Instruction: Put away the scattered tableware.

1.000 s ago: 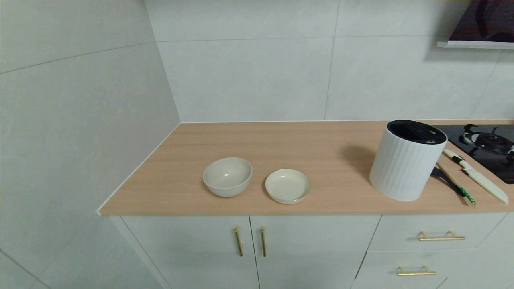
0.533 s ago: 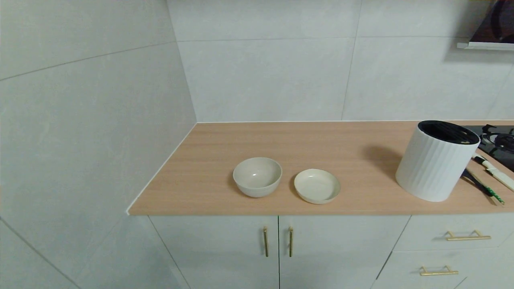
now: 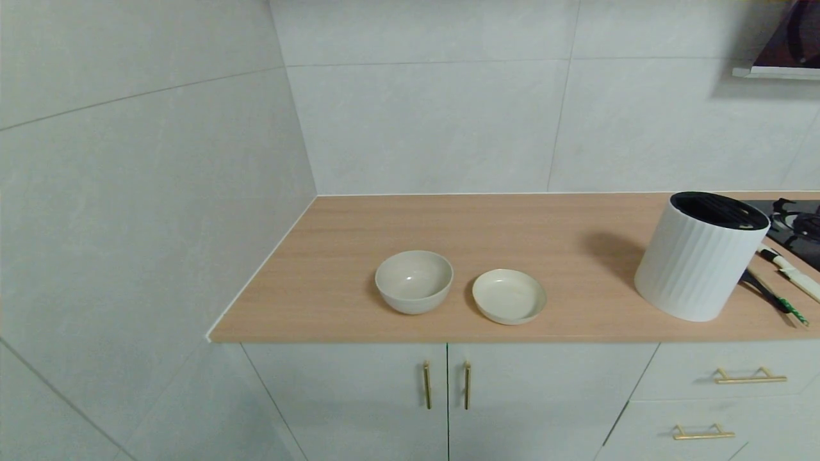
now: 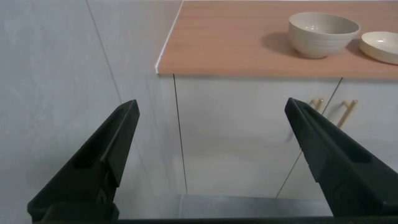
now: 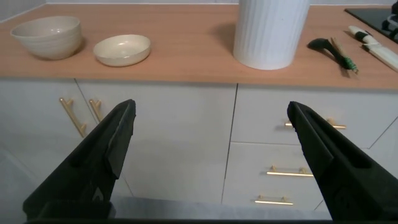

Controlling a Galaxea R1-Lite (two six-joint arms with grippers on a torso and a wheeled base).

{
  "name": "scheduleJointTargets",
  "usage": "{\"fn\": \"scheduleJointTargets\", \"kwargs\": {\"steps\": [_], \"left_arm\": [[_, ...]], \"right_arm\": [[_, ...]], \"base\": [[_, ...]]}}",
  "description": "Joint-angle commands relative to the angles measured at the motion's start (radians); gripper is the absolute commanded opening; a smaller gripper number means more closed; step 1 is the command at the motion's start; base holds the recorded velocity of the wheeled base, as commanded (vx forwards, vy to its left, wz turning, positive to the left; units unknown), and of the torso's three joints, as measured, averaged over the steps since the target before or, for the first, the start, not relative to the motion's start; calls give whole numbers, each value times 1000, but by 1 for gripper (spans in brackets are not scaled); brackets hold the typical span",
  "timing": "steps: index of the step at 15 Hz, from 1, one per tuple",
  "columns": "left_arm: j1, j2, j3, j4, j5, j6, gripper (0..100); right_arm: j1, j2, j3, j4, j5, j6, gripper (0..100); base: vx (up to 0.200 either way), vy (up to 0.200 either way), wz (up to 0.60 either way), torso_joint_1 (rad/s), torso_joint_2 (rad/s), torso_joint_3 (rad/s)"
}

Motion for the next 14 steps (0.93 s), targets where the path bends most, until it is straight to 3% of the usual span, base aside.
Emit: {"fn": "scheduleJointTargets", "kwargs": {"steps": [1,8,14], "left_arm": [[0,2,0,0,0,0,100],[0,2,0,0,0,0,100],[0,2,0,0,0,0,100]], "right_arm": [[0,1,0,0,0,0,100],[0,1,0,0,0,0,100],[0,1,0,0,0,0,100]], "base": [[0,0,0,0,0,0],[0,0,0,0,0,0],[0,0,0,-194,439,239]]}}
